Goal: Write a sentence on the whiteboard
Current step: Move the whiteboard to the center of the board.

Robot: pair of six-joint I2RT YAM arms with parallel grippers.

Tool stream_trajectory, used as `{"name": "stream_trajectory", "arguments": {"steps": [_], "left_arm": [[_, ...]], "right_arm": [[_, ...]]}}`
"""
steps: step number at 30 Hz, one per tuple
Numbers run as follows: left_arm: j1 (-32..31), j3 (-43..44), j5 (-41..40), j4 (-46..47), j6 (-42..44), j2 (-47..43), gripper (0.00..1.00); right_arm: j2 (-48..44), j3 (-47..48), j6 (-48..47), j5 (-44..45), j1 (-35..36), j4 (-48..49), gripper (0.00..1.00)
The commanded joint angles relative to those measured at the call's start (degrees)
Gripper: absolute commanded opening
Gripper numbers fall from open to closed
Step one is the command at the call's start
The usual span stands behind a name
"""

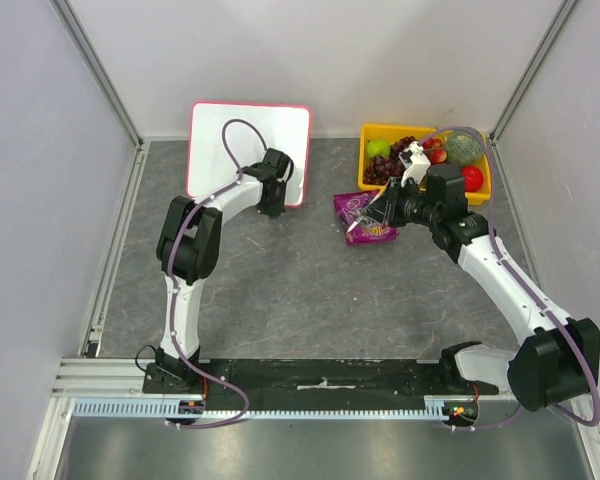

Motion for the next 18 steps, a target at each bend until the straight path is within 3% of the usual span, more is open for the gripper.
{"name": "stream_trajectory", "arguments": {"steps": [1, 18], "left_arm": [[-2.2, -8.68, 0.67, -0.72, -5.09, -7.41, 0.02], [-14.32, -31.89, -1.09, 1.92, -22.31, -27.02, 0.02]], "right_arm": [[-2.03, -1.03, -1.07, -0.39, -0.28, 0.97, 0.0], [-4.84, -3.66, -1.77, -0.57, -0.28, 0.45, 0.0]]}}
